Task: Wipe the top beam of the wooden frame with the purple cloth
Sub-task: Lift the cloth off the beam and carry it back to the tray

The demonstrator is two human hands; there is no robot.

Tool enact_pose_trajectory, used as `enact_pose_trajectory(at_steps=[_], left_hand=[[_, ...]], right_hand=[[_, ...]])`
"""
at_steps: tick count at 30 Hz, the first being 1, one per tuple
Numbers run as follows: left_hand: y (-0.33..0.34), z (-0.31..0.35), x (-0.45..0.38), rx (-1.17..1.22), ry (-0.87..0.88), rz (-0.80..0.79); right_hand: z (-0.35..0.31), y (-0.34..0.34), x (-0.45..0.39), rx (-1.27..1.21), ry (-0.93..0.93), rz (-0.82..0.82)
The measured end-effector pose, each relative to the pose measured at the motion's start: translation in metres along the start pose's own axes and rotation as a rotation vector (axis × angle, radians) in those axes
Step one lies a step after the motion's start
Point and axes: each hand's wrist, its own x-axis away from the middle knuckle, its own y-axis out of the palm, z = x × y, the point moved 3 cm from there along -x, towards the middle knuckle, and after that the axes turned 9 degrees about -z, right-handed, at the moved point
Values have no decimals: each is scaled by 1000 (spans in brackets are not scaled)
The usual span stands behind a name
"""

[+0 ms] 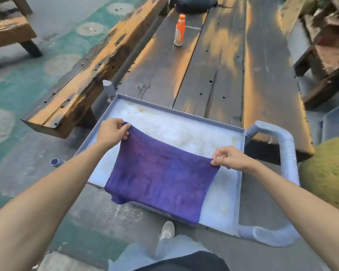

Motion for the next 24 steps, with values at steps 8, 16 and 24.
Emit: enact_pose_trajectory(at_steps=[8, 16, 24], left_hand=[[20, -34, -51, -244, -34, -126], [40, -56, -85, -402, 66, -320], [37, -35, -105, -714, 272, -421]], right_hand=[[24, 17, -23, 15, 165, 319], [25, 45, -34, 109, 404, 516], [13, 74, -7, 142, 502, 699]])
